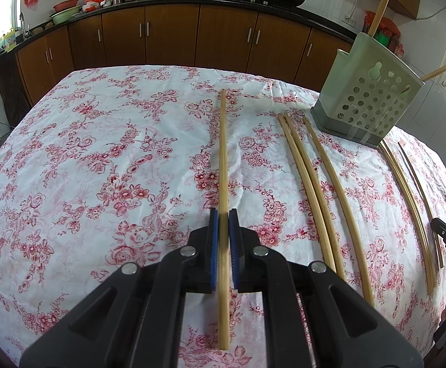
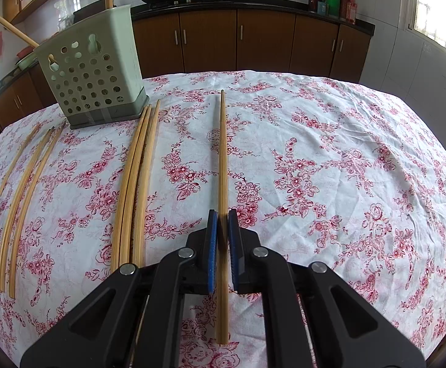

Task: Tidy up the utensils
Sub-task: 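Lower the right tool onto a chopstick and close it while the left tool grasps another, then lift the chopsticks upright with both tools and move them over the holder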

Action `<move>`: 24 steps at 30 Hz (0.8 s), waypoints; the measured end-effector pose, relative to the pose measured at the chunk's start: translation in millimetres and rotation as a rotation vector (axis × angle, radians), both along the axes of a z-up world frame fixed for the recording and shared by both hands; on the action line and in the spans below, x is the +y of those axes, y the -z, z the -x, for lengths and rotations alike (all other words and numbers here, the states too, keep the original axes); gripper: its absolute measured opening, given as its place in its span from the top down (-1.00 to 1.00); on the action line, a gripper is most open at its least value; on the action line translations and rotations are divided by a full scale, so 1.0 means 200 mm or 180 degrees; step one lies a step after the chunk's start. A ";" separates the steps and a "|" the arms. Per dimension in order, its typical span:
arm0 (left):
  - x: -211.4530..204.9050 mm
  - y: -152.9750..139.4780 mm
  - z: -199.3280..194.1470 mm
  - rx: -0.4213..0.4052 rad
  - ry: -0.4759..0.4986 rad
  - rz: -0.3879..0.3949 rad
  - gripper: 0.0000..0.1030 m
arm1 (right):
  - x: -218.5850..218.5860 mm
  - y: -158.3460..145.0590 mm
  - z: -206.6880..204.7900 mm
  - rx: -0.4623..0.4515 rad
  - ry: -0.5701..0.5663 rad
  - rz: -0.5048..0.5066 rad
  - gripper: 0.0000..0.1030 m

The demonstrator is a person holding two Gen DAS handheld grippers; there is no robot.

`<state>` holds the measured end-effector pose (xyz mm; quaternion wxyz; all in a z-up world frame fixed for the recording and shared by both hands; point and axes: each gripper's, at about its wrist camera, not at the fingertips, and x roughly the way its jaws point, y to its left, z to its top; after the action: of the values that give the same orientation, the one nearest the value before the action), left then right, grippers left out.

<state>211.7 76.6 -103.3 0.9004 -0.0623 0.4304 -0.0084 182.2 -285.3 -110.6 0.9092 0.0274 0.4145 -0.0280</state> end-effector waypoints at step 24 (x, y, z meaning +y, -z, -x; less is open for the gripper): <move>-0.09 -0.01 0.16 0.0059 0.0242 -0.0563 0.83 | -0.03 -0.03 0.06 -0.0068 0.0003 -0.0126 0.84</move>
<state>180.0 58.2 -101.7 0.8975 0.0337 0.4398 -0.0039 171.0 -291.6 -103.8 0.9128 0.0458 0.4053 -0.0199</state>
